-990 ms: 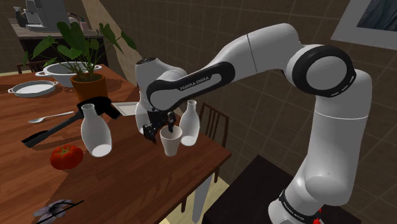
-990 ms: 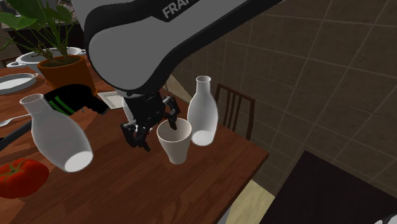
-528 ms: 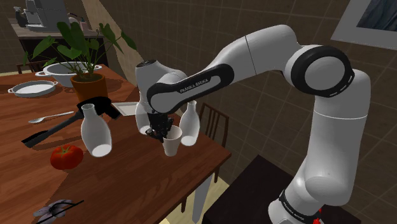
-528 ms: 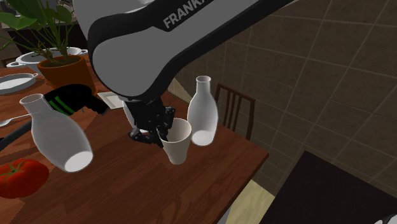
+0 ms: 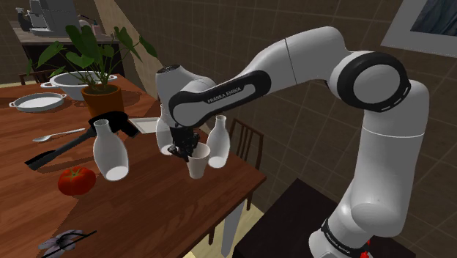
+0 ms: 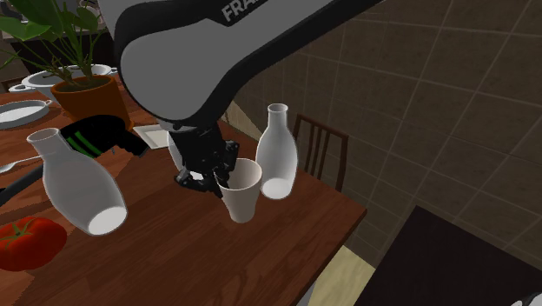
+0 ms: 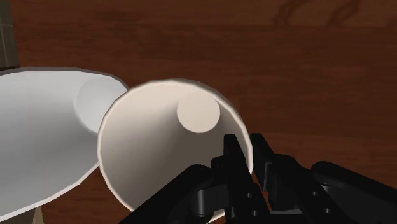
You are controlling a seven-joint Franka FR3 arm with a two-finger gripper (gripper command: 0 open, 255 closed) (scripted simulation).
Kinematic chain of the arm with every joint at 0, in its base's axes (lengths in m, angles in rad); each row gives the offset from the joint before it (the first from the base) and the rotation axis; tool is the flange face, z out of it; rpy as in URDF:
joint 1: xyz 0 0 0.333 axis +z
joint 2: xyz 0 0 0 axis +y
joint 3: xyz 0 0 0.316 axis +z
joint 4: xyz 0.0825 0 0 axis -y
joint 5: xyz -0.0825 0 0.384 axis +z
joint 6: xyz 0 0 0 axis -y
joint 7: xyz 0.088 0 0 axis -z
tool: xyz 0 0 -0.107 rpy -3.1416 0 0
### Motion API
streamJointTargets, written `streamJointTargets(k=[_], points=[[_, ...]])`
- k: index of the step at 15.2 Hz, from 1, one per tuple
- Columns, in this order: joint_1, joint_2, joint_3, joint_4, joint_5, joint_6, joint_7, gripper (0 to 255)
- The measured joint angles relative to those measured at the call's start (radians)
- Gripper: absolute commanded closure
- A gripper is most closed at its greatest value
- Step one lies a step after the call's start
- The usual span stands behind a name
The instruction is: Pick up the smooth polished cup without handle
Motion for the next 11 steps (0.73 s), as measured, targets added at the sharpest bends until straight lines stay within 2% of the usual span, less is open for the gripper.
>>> streamJointTargets(k=[11], points=[[-0.003,-0.047,0.008,0.081,0.026,-0.123,-0.024,255]])
